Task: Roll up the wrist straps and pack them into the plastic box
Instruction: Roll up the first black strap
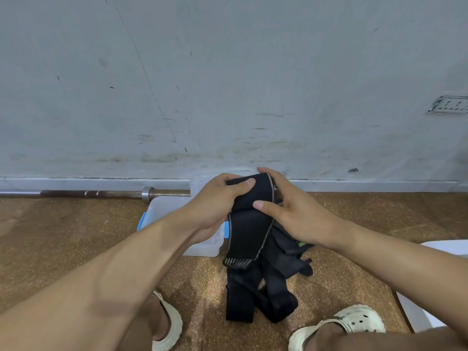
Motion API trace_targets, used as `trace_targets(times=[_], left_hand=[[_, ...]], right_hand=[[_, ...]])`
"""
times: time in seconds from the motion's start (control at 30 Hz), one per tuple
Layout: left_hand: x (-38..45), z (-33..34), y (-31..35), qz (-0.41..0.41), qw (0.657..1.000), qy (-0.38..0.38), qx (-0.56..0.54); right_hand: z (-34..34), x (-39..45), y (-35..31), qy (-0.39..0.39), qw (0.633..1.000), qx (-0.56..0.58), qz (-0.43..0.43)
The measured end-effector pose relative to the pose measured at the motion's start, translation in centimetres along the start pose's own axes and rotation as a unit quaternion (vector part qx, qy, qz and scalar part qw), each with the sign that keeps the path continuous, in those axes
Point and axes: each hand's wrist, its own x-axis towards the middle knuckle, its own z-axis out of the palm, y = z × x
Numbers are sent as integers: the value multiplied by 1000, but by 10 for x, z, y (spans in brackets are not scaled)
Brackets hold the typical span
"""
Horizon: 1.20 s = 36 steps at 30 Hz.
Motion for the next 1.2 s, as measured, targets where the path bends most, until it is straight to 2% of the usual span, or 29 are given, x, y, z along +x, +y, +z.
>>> trace_targets(times=[0.1,0.27,0.33,0.4,0.47,0.53,0.67,0.8,0.97,1.07,1.2], left_hand=[[0,1,3,4,1000,0,2],[-2,-2,8,-20,999,-15,-45],[-1,-5,9,-21,998,-12,-56],[-1,-7,9,-12,997,-7,-75],[-1,-9,10,-3,997,-2,-83],[-1,-10,10,5,997,5,-77],[0,-8,10,17,997,14,-71],[1,-7,9,13,998,15,-67],[2,-9,6,-2,997,-29,-77],[3,-10,6,14,996,-6,-88],[3,-11,3,34,998,5,-45]], right_hand=[[-2,4,3,53,998,0,-36],[-2,6,0,98,992,-20,-81],[-2,7,2,84,994,5,-69],[-2,7,1,50,995,84,-28],[-1,7,-1,16,977,213,26],[-1,7,-5,-13,954,291,64],[-1,9,-4,-42,943,320,83],[-1,10,1,-8,943,329,57],[-4,11,4,21,933,356,45],[-6,12,3,13,919,389,57],[-9,11,2,-26,908,411,78]])
